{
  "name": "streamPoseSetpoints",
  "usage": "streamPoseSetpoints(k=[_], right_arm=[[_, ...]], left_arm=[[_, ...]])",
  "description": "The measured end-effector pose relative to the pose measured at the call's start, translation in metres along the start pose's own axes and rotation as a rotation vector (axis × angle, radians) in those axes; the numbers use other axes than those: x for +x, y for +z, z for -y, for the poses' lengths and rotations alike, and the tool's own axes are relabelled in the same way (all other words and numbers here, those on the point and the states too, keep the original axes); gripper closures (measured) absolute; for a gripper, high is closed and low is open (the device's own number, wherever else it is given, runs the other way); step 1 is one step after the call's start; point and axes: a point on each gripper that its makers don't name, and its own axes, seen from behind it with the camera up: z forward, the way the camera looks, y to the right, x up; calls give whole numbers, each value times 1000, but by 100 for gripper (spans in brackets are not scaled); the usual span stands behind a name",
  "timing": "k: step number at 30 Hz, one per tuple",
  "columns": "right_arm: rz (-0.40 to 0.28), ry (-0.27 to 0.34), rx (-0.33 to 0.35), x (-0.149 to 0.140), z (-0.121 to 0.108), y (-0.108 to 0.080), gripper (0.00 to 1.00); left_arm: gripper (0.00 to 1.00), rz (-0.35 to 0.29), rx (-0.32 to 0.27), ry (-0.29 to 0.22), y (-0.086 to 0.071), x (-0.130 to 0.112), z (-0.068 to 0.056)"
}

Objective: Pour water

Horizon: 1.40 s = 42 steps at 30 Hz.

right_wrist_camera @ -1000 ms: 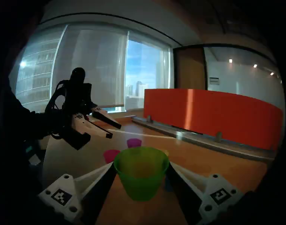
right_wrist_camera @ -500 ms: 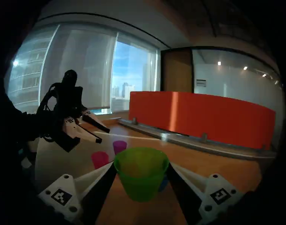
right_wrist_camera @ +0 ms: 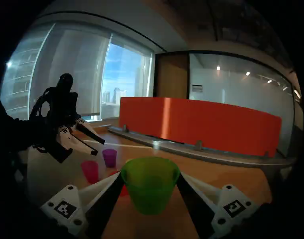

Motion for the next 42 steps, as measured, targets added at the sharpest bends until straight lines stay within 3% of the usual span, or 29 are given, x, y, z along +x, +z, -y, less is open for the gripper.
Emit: streamPoseSetpoints(k=[17, 35, 42], right_arm=[[-10, 30, -161, 5, -47, -12, 7], [-6, 22, -206, 0, -66, -16, 6], [-5, 38, -185, -4, -63, -14, 6]], left_arm=[[11, 82, -51, 27, 39, 10, -4], [11, 231, -129, 48, 84, -6, -18], [11, 275, -140, 52, 104, -11, -22]])
